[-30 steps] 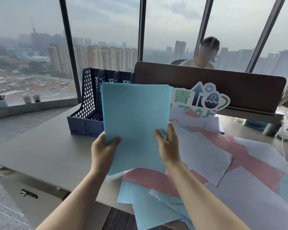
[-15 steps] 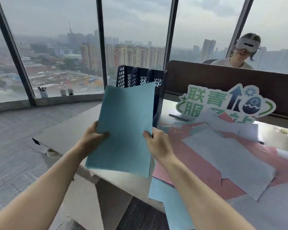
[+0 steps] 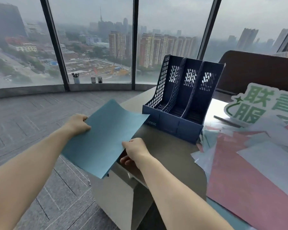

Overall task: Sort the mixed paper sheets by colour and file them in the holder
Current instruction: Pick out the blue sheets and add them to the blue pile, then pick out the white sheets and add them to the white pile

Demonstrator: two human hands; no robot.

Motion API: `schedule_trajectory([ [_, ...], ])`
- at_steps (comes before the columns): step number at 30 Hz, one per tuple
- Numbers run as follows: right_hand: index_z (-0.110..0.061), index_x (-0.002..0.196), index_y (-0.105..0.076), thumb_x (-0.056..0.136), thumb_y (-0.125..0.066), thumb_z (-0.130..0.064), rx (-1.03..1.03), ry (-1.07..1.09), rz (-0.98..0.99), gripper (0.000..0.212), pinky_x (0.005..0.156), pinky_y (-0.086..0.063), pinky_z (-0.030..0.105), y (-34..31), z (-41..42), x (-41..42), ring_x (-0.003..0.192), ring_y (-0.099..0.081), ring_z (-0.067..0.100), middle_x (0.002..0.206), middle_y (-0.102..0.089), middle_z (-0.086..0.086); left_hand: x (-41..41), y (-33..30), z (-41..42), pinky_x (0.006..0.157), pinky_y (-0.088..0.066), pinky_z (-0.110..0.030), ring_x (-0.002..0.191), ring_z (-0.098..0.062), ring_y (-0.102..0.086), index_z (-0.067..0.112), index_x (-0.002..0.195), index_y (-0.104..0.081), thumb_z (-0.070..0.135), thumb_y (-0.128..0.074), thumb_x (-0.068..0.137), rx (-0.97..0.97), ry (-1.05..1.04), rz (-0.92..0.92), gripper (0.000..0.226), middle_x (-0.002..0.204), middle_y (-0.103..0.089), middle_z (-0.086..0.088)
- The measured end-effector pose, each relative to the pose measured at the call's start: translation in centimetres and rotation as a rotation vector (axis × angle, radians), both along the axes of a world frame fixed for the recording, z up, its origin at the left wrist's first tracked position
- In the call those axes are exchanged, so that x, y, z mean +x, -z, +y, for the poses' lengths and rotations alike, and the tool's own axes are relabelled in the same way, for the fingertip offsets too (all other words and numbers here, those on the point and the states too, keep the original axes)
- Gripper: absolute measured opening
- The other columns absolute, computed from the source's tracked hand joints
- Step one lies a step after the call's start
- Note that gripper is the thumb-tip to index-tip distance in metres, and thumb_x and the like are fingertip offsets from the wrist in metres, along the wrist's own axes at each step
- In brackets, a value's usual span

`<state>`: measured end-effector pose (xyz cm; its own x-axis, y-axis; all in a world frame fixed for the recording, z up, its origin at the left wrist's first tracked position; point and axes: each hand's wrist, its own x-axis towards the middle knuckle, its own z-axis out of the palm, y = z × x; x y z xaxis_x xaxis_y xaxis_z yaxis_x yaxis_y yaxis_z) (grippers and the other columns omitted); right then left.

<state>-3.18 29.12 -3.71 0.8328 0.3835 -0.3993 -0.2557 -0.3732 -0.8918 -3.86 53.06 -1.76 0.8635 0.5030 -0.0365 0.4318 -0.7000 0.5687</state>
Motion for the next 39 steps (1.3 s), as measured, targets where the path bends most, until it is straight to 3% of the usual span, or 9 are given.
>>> schedule_trajectory([
  [5,-0.008,0.100,-0.059,0.089,-0.041,-0.011,-0.131,-0.055,0.022,0.022,0.039,-0.038,0.016,0.2,2.8,1.5,0.036,-0.057,0.018,0.072,-0.067,0.007,2.4,1.1,2.7,0.077,-0.044,-0.029,0.099,-0.029,-0.059,0.009,0.122,-0.064,0.009,-0.066,0.079,0.168,0.012,0.066,0.044,0.114,-0.066,-0.013],
  [10,-0.003,0.072,-0.058,0.081,-0.043,-0.005,-0.251,-0.082,0.014,0.017,0.038,-0.033,0.015,0.3,3.8,2.2,0.027,-0.042,0.014,0.047,-0.062,0.005,4.1,1.9,3.6,0.073,-0.041,-0.027,0.103,-0.028,-0.058,0.013,0.120,-0.065,0.012,-0.063,0.082,0.301,0.047,0.138,0.038,0.117,-0.064,-0.011],
  [17,-0.005,0.065,-0.067,0.078,-0.051,-0.018,-0.295,-0.025,-0.119,0.024,0.056,-0.050,0.027,1.5,4.2,1.8,0.035,-0.052,0.015,0.051,-0.067,0.004,4.8,2.8,2.5,0.099,-0.047,-0.043,0.122,-0.035,-0.051,0.017,0.128,-0.061,0.009,-0.051,0.085,0.466,-0.041,0.175,0.044,0.131,-0.056,-0.014],
  [25,-0.011,0.072,-0.062,0.096,-0.051,-0.032,-0.132,0.118,-0.214,0.034,0.039,-0.035,0.018,-0.6,-4.9,0.8,0.038,-0.046,0.014,0.059,-0.064,0.004,3.0,2.8,-10.0,0.091,-0.049,-0.039,0.111,-0.029,-0.060,0.019,0.117,-0.069,0.016,-0.053,0.090,0.233,0.177,-0.163,0.032,0.119,-0.067,-0.006],
  [29,-0.016,0.065,-0.061,0.092,-0.054,-0.026,-0.211,0.304,-0.401,0.029,0.049,-0.042,0.023,-1.0,-15.3,0.9,0.043,-0.051,0.014,0.058,-0.067,0.001,2.1,2.6,-19.8,0.086,-0.051,-0.032,0.099,-0.023,-0.067,0.018,0.105,-0.075,0.015,-0.057,0.088,0.064,0.377,-0.252,0.025,0.106,-0.074,-0.002],
  [32,-0.018,0.074,-0.061,0.091,-0.054,-0.020,-0.480,0.422,-0.627,0.019,0.057,-0.040,0.028,-1.0,-24.4,0.3,0.066,-0.060,0.017,0.068,-0.065,-0.004,1.3,2.4,-27.0,0.086,-0.051,-0.026,0.096,-0.017,-0.067,0.016,0.102,-0.077,0.013,-0.058,0.088,-0.031,0.522,-0.315,0.023,0.102,-0.075,0.001],
  [34,-0.017,0.094,-0.065,0.090,-0.056,-0.018,-0.724,0.462,-0.719,0.010,0.068,-0.043,0.030,-1.1,-30.2,-0.4,0.090,-0.060,0.027,0.090,-0.067,0.004,0.8,2.3,-31.5,0.083,-0.048,-0.019,0.094,-0.013,-0.067,0.016,0.102,-0.077,0.012,-0.059,0.088,-0.098,0.597,-0.317,0.023,0.101,-0.075,0.002],
  [37,-0.017,0.127,-0.052,0.086,-0.055,-0.022,-1.106,0.375,-0.481,0.041,0.095,-0.043,0.038,-1.4,-37.0,-1.3,0.122,-0.044,0.033,0.128,-0.052,0.009,0.2,2.2,-37.5,0.085,-0.047,-0.016,0.091,-0.008,-0.066,0.017,0.104,-0.077,0.014,-0.061,0.088,-0.236,0.677,-0.254,0.023,0.101,-0.075,0.004],
  [39,-0.016,0.136,-0.039,0.085,-0.049,-0.026,-1.227,0.295,-0.238,0.053,0.103,-0.039,0.043,-1.7,-39.9,-1.9,0.131,-0.036,0.036,0.138,-0.042,0.011,-0.1,2.4,-40.8,0.088,-0.051,-0.022,0.094,-0.011,-0.067,0.017,0.105,-0.077,0.015,-0.062,0.087,-0.297,0.721,-0.189,0.023,0.103,-0.074,0.004],
])
